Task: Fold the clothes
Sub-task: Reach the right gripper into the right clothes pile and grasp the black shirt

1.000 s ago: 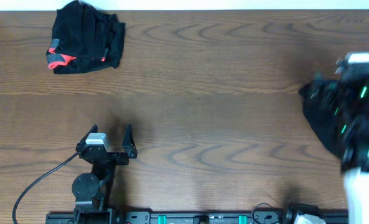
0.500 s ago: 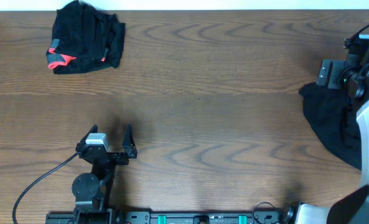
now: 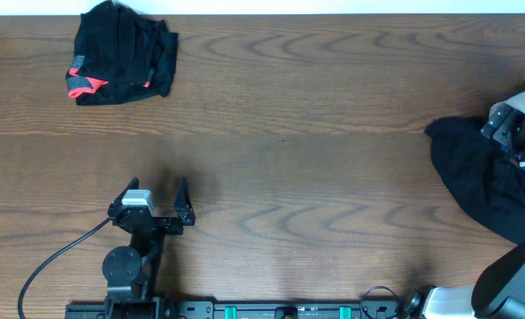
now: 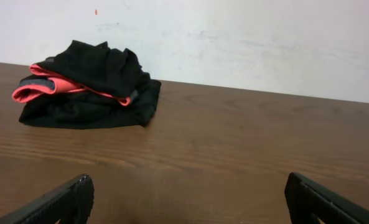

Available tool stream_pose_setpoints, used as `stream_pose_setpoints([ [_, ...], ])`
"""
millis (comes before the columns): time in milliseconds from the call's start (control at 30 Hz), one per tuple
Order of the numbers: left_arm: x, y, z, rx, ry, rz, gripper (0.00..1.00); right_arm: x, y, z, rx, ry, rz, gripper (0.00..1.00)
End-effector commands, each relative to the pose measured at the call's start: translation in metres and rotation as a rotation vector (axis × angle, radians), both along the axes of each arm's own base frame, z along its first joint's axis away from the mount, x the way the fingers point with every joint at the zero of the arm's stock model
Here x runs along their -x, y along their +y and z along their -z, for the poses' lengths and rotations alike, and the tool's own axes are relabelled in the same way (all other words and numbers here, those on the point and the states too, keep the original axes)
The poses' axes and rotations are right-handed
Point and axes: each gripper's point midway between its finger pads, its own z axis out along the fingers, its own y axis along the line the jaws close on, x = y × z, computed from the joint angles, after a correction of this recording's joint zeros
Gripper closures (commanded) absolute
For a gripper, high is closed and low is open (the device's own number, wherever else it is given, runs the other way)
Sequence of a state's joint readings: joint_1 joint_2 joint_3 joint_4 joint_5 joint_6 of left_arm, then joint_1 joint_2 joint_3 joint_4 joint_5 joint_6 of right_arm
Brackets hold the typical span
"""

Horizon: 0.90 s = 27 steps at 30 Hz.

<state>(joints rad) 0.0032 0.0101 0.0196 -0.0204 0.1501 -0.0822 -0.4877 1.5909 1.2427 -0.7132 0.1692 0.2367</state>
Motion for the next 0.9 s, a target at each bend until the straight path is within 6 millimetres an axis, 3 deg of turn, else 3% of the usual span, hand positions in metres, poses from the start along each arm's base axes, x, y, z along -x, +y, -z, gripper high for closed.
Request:
stream_pose_setpoints([
  [0, 0.001, -0.003, 0.015, 0.007, 0.046, 0.017, 0.02, 0.016, -0.005, 0.0, -0.094, -0.041, 0.219, 0.01],
  [167, 0.001, -0.003, 0.015, 0.007, 0.046, 0.017, 0.02, 0.06, -0.014, 0.006, -0.119, 0.026, 0.48, 0.01],
  [367, 0.001, -0.003, 0.015, 0.007, 0.046, 0.017, 0.02, 0.08, -0.038, 0.005, -0.103, 0.039, 0.528, 0.01],
  [667, 0.001, -0.003, 0.015, 0.007, 0.046, 0.017, 0.02, 0.095, -0.085, -0.003, -0.082, -0.077, 0.634, 0.01],
  [867, 0.001, -0.003, 0.015, 0.007, 0.046, 0.017, 0.02, 0.087, -0.093, -0.005, -0.076, -0.11, 0.595, 0.01],
])
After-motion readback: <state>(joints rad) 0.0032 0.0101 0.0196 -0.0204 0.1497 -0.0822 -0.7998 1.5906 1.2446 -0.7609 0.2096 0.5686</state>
